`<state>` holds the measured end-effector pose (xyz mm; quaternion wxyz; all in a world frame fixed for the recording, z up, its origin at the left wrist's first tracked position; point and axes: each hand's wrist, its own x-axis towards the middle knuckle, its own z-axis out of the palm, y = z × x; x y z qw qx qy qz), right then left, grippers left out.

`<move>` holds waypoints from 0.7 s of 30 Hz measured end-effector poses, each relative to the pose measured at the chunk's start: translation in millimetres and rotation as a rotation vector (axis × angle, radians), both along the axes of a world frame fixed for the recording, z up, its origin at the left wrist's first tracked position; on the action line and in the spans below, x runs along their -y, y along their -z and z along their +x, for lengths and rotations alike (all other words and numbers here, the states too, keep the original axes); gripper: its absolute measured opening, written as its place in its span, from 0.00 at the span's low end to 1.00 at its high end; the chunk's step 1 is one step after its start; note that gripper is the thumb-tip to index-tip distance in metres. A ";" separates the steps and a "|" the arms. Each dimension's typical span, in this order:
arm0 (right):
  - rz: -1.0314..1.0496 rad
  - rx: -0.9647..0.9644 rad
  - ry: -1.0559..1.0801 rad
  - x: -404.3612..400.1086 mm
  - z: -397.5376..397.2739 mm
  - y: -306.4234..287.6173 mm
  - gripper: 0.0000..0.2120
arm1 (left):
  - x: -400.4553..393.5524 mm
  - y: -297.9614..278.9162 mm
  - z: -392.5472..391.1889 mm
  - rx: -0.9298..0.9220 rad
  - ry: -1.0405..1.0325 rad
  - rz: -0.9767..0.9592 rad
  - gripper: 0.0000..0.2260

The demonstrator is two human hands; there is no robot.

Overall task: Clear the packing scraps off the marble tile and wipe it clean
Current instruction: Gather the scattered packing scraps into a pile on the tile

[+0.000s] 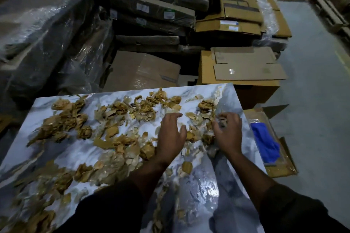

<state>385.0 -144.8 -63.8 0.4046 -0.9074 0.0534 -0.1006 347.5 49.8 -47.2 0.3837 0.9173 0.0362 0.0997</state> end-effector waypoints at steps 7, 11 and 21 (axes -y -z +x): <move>-0.051 -0.125 -0.137 19.5 76.2 28.1 0.29 | -3.6 11.8 72.6 -0.080 -0.035 0.142 0.21; -0.091 -0.182 -0.246 9.0 106.5 39.2 0.35 | -10.3 29.2 98.6 -0.339 0.018 0.342 0.34; -0.162 -0.137 -0.508 -19.1 97.9 39.2 0.20 | 16.7 53.1 75.3 -0.200 0.137 0.111 0.20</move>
